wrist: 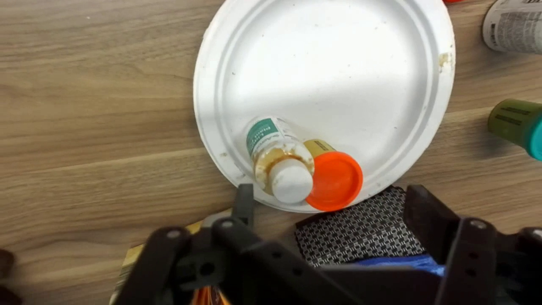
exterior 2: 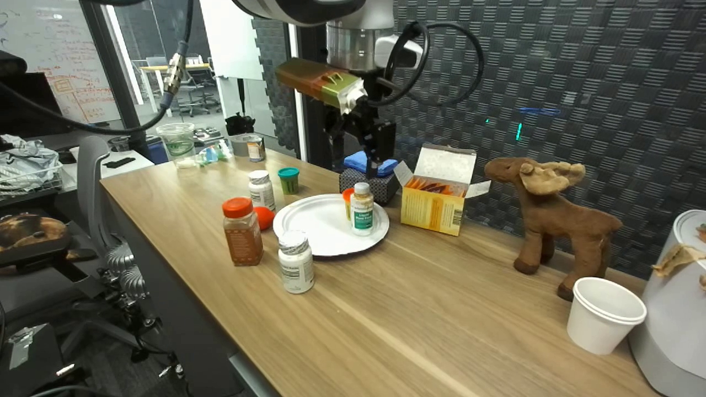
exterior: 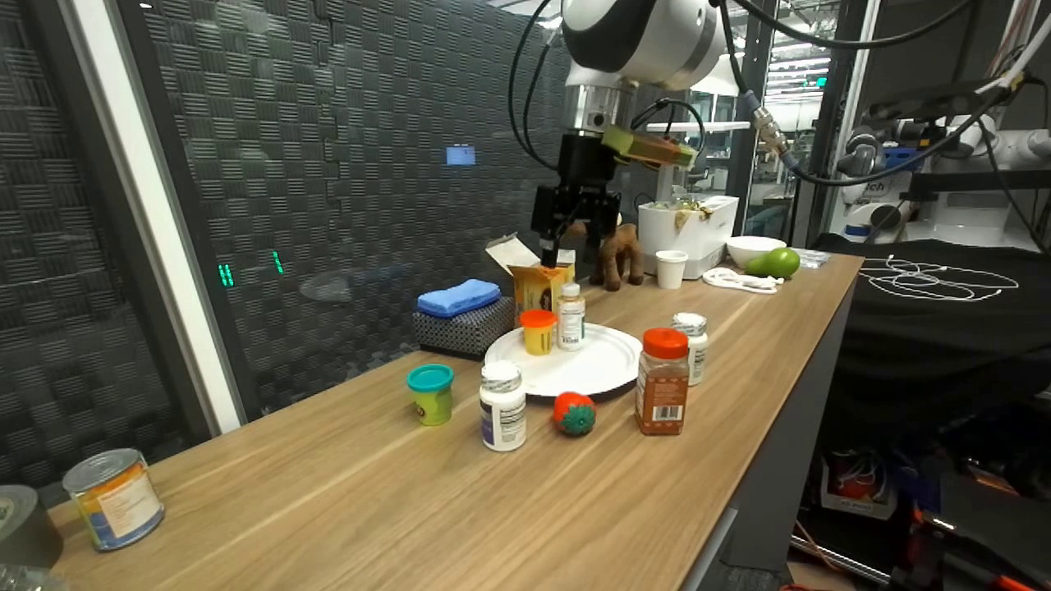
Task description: Pick up the objects from the table and put them on the white plate.
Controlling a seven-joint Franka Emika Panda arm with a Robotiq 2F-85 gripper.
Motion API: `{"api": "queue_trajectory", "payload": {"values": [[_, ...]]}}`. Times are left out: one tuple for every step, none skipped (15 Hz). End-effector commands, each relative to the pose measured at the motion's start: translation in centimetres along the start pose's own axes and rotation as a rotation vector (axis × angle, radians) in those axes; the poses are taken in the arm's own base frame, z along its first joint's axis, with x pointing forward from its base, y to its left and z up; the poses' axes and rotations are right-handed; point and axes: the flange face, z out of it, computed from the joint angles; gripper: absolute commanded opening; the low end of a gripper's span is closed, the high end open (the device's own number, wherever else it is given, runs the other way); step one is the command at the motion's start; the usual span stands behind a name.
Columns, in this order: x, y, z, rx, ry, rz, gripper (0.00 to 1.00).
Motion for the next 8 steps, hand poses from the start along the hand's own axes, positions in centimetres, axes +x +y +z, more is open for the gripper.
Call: {"api": "queue_trajectory", "payload": {"values": [[-2.4,-0.4,-4.9,-0.016,0.043,0.018,1.00],[-3.4,-0.2,-5.5,-0.029,0.052,0.044,1.00],[-4.2,0.1,-5.9,-0.037,0.054,0.070,1.00],[-5.1,0.4,-6.2,-0.048,0.050,0.091,1.00],[-6.2,0.6,-6.3,-0.056,0.043,0.111,1.00],[-7.0,0.8,-6.3,-0.058,0.036,0.124,0.99],[-8.0,0.9,-6.1,-0.063,0.023,0.137,1.00],[-8.9,1.0,-5.9,-0.074,0.012,0.145,1.00]]}}
